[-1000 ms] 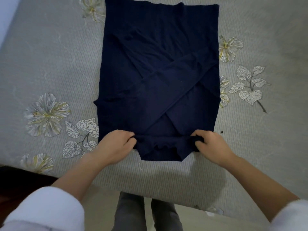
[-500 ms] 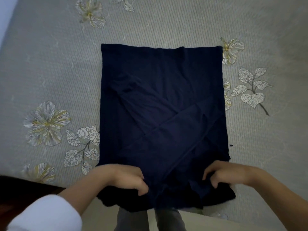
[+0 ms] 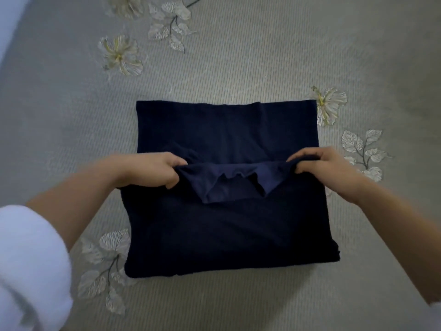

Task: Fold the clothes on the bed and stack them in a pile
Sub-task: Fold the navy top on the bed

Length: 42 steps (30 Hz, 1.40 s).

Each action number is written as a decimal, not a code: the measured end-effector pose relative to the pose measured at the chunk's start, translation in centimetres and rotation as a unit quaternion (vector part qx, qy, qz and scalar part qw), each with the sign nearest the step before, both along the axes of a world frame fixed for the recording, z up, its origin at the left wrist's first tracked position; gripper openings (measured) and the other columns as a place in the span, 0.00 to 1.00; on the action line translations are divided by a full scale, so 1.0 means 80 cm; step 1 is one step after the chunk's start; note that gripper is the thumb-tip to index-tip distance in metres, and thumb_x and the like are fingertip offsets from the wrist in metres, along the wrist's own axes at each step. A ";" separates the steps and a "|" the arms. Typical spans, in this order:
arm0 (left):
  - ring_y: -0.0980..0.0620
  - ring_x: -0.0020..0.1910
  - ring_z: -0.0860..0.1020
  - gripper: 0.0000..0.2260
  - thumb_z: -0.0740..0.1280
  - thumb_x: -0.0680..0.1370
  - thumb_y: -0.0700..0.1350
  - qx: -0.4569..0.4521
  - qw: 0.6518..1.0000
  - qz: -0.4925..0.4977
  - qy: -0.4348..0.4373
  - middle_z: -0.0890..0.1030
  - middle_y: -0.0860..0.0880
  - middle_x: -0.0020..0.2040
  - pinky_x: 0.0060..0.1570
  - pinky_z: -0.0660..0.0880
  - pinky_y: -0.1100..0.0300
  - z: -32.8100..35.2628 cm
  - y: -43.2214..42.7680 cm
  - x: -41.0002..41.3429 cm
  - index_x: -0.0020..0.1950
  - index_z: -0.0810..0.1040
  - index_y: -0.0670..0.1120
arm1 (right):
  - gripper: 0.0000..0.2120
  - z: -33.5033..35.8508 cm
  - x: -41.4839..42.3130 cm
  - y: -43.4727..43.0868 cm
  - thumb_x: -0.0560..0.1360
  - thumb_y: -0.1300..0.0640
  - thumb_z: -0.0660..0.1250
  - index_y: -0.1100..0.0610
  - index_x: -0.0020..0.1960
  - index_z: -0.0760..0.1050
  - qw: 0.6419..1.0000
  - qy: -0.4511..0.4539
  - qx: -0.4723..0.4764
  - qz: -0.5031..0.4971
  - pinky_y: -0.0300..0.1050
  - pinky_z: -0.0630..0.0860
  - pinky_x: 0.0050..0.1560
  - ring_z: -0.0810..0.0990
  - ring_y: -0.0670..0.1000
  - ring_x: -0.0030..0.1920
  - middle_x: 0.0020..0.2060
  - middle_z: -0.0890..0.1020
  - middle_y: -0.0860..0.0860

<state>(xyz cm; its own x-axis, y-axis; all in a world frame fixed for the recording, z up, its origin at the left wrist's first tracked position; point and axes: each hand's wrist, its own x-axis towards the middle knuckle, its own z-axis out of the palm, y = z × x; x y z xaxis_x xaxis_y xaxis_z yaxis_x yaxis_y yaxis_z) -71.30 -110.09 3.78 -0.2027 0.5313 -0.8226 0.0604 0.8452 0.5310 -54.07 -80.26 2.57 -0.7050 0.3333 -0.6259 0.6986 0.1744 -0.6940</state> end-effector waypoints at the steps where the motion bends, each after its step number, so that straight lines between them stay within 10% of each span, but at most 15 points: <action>1: 0.46 0.44 0.83 0.20 0.60 0.59 0.41 -0.003 1.000 0.004 -0.003 0.85 0.48 0.44 0.47 0.81 0.50 0.000 0.006 -0.014 0.47 0.82 0.51 | 0.11 -0.002 -0.013 0.006 0.70 0.67 0.66 0.54 0.42 0.83 1.000 0.009 0.001 -0.009 0.42 0.79 0.41 0.81 0.48 0.37 0.36 0.84 0.52; 11: 0.48 0.51 0.76 0.14 0.65 0.76 0.52 0.003 0.927 0.057 0.369 0.78 0.48 0.55 0.49 0.73 0.55 -0.057 0.051 -0.089 0.59 0.74 0.51 | 0.05 -0.046 -0.088 0.029 0.72 0.58 0.70 0.54 0.48 0.81 0.989 0.012 0.022 -0.148 0.36 0.80 0.36 0.82 0.49 0.40 0.42 0.84 0.51; 15: 0.45 0.61 0.72 0.20 0.65 0.76 0.56 -0.032 0.927 0.070 0.367 0.76 0.46 0.61 0.59 0.72 0.46 -0.094 0.041 -0.077 0.65 0.72 0.50 | 0.28 -0.075 -0.085 0.019 0.71 0.49 0.73 0.56 0.67 0.70 0.988 -0.032 0.124 -0.091 0.50 0.76 0.59 0.78 0.52 0.56 0.57 0.78 0.50; 19: 0.46 0.60 0.72 0.18 0.67 0.73 0.62 -0.011 0.925 0.067 0.374 0.77 0.49 0.58 0.60 0.70 0.43 -0.101 0.044 -0.076 0.59 0.75 0.56 | 0.41 -0.079 -0.095 0.019 0.67 0.56 0.77 0.41 0.72 0.60 0.990 0.002 0.137 -0.020 0.40 0.71 0.52 0.72 0.48 0.51 0.58 0.67 0.50; 22: 0.46 0.64 0.65 0.28 0.70 0.69 0.63 -0.013 0.913 -0.008 0.408 0.69 0.49 0.60 0.68 0.56 0.38 -0.102 0.050 -0.070 0.68 0.66 0.63 | 0.38 -0.077 -0.098 0.021 0.66 0.68 0.70 0.37 0.67 0.67 0.997 0.005 0.081 0.014 0.31 0.73 0.41 0.71 0.48 0.52 0.60 0.62 0.50; 26: 0.49 0.65 0.62 0.26 0.67 0.73 0.60 0.020 0.900 -0.056 0.432 0.65 0.50 0.62 0.70 0.48 0.41 -0.105 0.064 -0.053 0.70 0.64 0.67 | 0.25 -0.081 -0.087 0.020 0.69 0.66 0.72 0.46 0.61 0.77 0.968 0.028 0.221 0.112 0.46 0.64 0.67 0.62 0.55 0.66 0.64 0.63 0.53; 31: 0.53 0.52 0.72 0.18 0.58 0.76 0.65 0.022 0.914 0.137 0.382 0.76 0.55 0.43 0.67 0.54 0.44 -0.097 0.095 -0.059 0.46 0.79 0.54 | 0.08 -0.079 -0.105 0.029 0.75 0.49 0.69 0.53 0.42 0.80 0.985 0.059 0.161 0.024 0.42 0.71 0.53 0.76 0.50 0.52 0.52 0.77 0.57; 35: 0.48 0.63 0.69 0.18 0.59 0.78 0.59 -0.023 0.865 0.251 0.433 0.75 0.49 0.61 0.67 0.56 0.43 -0.096 0.104 -0.065 0.63 0.73 0.51 | 0.23 -0.081 -0.114 0.026 0.78 0.45 0.62 0.57 0.68 0.70 0.964 0.017 0.262 -0.032 0.54 0.65 0.68 0.68 0.55 0.66 0.66 0.70 0.56; 42: 0.46 0.76 0.51 0.25 0.52 0.80 0.57 0.055 0.858 0.019 0.511 0.53 0.45 0.78 0.70 0.50 0.37 -0.118 0.041 0.058 0.76 0.59 0.52 | 0.27 -0.091 -0.012 -0.053 0.79 0.47 0.59 0.50 0.76 0.59 0.883 0.083 0.394 0.243 0.52 0.49 0.73 0.48 0.52 0.78 0.77 0.55 0.52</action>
<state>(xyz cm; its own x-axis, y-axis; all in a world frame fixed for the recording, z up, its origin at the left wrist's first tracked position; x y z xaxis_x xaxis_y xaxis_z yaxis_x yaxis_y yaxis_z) -66.64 -106.80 -5.68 -0.8071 0.5709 -0.1507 0.5148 0.8053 0.2940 -55.07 -84.52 -4.72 -0.9444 0.2531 -0.2098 0.3096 0.8994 -0.3086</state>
